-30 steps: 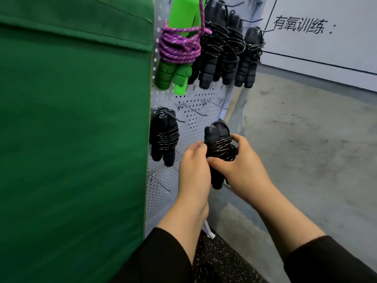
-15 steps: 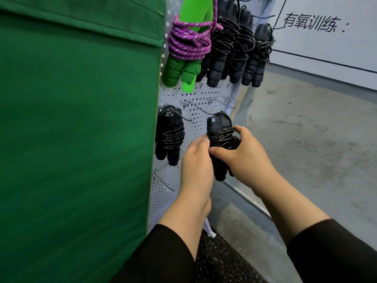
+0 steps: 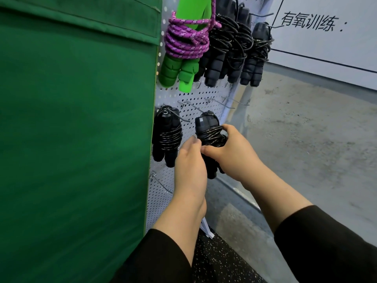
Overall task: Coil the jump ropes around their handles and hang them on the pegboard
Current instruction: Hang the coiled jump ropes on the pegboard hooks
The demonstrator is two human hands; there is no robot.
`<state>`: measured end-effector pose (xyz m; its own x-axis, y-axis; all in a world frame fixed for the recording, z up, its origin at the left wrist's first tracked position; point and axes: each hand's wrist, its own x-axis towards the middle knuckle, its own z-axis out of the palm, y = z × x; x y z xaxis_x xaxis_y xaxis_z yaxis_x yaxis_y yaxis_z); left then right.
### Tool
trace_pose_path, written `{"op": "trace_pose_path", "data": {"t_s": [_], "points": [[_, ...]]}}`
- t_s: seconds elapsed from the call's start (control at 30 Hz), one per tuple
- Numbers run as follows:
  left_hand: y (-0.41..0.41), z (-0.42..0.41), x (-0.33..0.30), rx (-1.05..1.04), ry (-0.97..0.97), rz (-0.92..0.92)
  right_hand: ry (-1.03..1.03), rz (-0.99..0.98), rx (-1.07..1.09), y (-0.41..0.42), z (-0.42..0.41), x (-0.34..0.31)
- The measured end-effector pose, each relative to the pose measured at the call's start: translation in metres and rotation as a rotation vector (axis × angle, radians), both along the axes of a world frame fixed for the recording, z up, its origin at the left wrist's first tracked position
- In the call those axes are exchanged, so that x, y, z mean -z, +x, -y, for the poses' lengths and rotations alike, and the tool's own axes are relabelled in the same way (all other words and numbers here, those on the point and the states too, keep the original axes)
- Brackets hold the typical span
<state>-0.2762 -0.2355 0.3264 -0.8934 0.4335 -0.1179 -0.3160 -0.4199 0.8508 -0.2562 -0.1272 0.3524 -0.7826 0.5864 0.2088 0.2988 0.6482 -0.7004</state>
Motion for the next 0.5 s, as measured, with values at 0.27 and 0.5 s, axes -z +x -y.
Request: {"op": "trace_pose_path", "data": {"t_s": [0.27,0.5], "points": [[-0.009,-0.004,0.009,-0.023,-0.045,0.088,-0.081,-0.025,-0.029,-0.026,0.001,0.004],[-0.012,-0.002,0.008,-0.053,-0.084,0.102,-0.127,-0.061,-0.066,-0.045,-0.001,0.011]]}}
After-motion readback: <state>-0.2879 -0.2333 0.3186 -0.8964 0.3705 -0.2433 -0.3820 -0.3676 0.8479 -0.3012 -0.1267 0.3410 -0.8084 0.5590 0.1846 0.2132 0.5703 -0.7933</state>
